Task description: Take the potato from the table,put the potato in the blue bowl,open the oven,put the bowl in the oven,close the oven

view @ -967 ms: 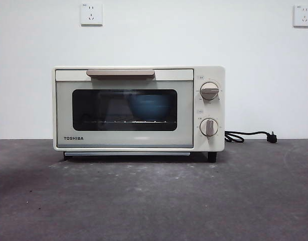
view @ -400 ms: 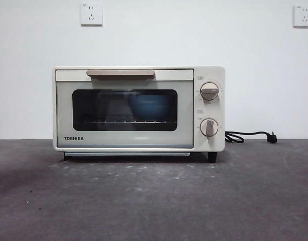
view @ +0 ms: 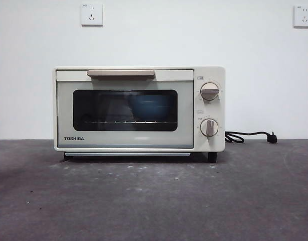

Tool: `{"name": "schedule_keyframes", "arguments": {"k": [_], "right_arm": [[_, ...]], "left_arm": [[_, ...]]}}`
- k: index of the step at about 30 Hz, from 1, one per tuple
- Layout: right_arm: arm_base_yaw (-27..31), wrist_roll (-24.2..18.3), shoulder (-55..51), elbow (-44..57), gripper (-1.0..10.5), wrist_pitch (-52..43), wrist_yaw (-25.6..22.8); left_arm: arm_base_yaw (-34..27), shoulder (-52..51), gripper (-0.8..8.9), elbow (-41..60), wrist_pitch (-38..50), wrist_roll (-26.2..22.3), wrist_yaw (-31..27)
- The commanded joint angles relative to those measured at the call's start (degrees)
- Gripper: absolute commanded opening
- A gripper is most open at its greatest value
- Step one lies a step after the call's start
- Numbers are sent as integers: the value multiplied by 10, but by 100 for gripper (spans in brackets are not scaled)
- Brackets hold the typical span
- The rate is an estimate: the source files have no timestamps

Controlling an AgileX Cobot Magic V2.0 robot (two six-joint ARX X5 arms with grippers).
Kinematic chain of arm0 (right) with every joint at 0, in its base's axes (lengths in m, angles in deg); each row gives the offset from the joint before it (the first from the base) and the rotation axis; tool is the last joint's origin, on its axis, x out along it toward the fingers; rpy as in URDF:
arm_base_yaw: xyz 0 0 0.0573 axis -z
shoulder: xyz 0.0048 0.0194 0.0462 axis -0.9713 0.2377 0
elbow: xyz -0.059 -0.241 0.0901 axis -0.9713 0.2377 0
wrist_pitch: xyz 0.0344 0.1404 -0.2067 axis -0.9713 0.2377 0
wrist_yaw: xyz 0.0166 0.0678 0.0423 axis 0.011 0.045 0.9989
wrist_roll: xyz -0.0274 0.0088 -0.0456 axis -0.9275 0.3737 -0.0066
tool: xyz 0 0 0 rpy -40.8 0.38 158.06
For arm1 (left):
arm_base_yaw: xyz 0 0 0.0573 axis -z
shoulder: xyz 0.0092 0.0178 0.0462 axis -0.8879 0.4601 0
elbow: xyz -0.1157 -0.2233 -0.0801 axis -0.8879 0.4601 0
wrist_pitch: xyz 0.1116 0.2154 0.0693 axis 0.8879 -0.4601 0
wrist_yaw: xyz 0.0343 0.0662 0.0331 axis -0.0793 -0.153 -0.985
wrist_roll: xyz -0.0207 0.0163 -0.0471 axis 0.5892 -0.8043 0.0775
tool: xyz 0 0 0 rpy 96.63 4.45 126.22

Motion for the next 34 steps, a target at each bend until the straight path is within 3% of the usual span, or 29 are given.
{"name": "schedule_keyframes", "arguments": {"k": [1,6,15,27,31,34], "right_arm": [[-1,5,-2,3,3,-1,-2],[-1,5,-2,3,3,-1,-2],[-1,5,-5,3,3,-1,-2],[-1,5,-5,3,3,-1,-2],[-1,5,-5,3,3,-1,-2],[-1,5,-5,3,3,-1,-2]], "left_arm": [[-8,-39,-4,99,44,-8,-35],[-11,-97,-4,203,42,-8,-77],[-11,-161,-4,326,37,-5,-78],[-10,-194,-4,367,-52,53,-75],[-10,-194,-4,367,-51,87,-75],[-10,-194,-4,367,-51,87,-76]]}}
